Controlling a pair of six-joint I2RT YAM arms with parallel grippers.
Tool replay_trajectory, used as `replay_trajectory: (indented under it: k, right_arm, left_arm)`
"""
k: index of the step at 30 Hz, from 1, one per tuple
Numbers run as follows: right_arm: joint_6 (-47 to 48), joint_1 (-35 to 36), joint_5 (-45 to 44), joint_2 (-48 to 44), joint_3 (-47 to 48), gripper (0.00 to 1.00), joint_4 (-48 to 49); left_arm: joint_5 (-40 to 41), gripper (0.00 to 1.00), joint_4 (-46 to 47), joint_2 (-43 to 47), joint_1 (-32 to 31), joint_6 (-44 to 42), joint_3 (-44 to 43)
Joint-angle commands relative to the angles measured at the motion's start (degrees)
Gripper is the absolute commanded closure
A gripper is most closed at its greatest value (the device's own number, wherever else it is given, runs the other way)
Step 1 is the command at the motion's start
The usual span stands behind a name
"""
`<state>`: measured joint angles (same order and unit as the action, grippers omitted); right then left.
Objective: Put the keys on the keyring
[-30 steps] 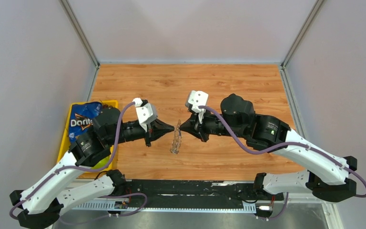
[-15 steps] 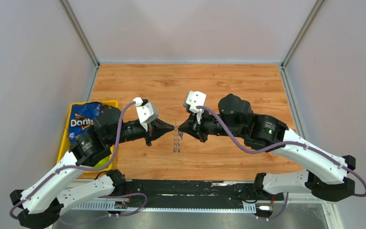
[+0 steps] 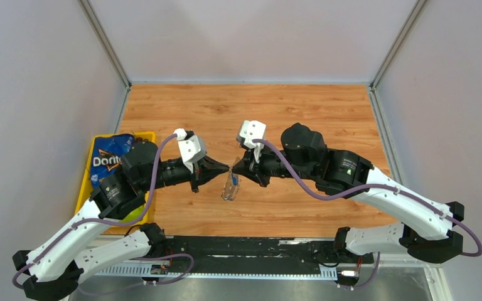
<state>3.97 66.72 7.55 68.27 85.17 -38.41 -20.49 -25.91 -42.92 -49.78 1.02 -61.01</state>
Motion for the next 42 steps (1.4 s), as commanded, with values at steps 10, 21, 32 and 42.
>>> replay_trajectory:
  k: [10, 21, 32, 42]
  right_arm:
    - [-1.8, 0.3, -1.6, 0.5, 3.3, 1.00, 3.9]
    - [-2.8, 0.3, -3.1, -0.5, 2.1, 1.00, 3.9]
    - [-3.6, 0.3, -3.3, -1.8, 0.5, 1.00, 4.0]
    - [-5.8, 0.3, -1.4, -2.9, -2.0, 1.00, 4.7]
  left_arm:
    - [-2.8, 1.00, 3.6, 1.6, 0.1, -0.8, 0.4]
    - [-4.0, 1.00, 5.8, 4.1, 0.1, -0.8, 1.7]
    - [-6.1, 1.00, 7.7, 6.0, 0.0, -0.6, 2.7]
    - [-6.7, 1.00, 10.1, 7.3, 0.0, -0.1, 3.8]
